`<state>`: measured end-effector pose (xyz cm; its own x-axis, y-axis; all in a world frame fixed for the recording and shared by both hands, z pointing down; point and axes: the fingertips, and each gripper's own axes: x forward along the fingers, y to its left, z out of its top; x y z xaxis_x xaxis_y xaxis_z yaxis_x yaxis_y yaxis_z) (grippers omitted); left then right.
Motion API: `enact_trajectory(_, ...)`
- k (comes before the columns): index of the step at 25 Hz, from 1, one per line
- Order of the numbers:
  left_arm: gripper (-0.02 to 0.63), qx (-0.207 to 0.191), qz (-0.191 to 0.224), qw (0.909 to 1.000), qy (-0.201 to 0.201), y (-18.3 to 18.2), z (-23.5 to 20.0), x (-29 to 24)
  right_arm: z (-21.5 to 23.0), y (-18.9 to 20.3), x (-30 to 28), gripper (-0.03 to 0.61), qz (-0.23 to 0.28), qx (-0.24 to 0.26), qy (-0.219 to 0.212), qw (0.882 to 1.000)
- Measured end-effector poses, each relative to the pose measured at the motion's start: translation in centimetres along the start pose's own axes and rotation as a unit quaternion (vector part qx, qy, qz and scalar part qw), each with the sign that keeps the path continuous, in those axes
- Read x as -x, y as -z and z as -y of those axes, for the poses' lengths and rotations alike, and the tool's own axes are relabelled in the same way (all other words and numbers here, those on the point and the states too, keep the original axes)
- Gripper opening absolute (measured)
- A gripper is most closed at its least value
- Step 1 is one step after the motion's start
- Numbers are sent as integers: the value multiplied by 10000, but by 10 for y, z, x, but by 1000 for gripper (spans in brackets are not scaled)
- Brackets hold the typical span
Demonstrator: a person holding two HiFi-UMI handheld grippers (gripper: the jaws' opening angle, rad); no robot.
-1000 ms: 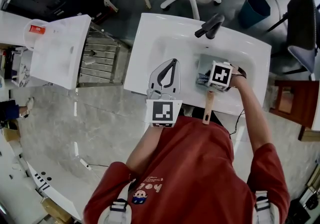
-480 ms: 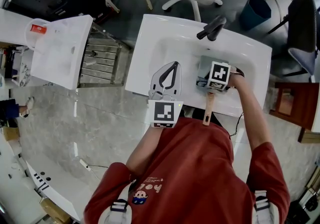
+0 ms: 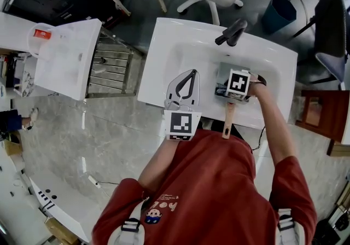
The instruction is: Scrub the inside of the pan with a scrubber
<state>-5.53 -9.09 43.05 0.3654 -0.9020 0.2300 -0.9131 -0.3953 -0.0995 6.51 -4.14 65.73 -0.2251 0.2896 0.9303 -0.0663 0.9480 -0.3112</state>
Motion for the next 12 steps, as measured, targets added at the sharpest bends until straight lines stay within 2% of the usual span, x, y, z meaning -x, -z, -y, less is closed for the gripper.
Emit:
enact_trajectory(1, 9, 3, -14, 10000, -14, 1, -1, 0, 2, 3, 0, 147, -75, -4, 82, 9999)
enact_trajectory(4, 9, 4, -35, 10000, -35, 2, -3, 0, 33, 2, 3, 149, -98, 224, 926, 9954)
enact_trajectory(5, 9, 0, -42, 10000, -33, 2, -2, 0, 39, 1, 2, 149, -54, 221, 1069, 9940)
enact_trajectory(8, 9, -18, -71, 10000, -10, 5, 0, 0, 42, 2, -11, 149, 2, 119, 1104, 9938)
enact_trajectory(12, 9, -17, -117, 9999, 1, 8, -1, 2, 59, 3, -19, 149, -77, 161, 1494, 9886)
